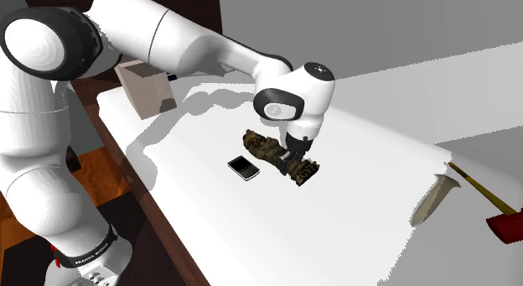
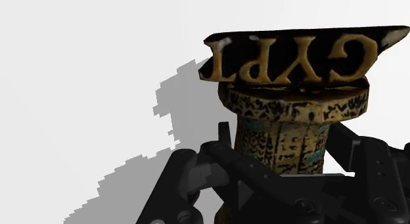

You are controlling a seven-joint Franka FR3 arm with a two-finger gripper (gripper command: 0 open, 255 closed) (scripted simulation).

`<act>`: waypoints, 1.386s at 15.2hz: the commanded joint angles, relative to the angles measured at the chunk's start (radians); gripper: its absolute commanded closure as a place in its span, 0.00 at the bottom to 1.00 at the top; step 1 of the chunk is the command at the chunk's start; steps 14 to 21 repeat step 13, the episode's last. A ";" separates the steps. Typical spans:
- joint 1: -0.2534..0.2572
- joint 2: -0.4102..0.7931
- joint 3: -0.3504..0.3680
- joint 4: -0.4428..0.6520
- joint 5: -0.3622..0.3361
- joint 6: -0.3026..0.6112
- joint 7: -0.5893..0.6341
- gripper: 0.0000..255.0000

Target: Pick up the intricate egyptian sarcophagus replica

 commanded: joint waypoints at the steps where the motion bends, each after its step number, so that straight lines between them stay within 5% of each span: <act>1: 0.003 -0.013 -0.006 0.012 -0.013 -0.020 0.010 1.00; 11: 0.016 -0.067 -0.029 0.087 -0.068 -0.124 0.062 1.00; 21: 0.016 -0.067 -0.029 0.088 -0.069 -0.126 0.063 1.00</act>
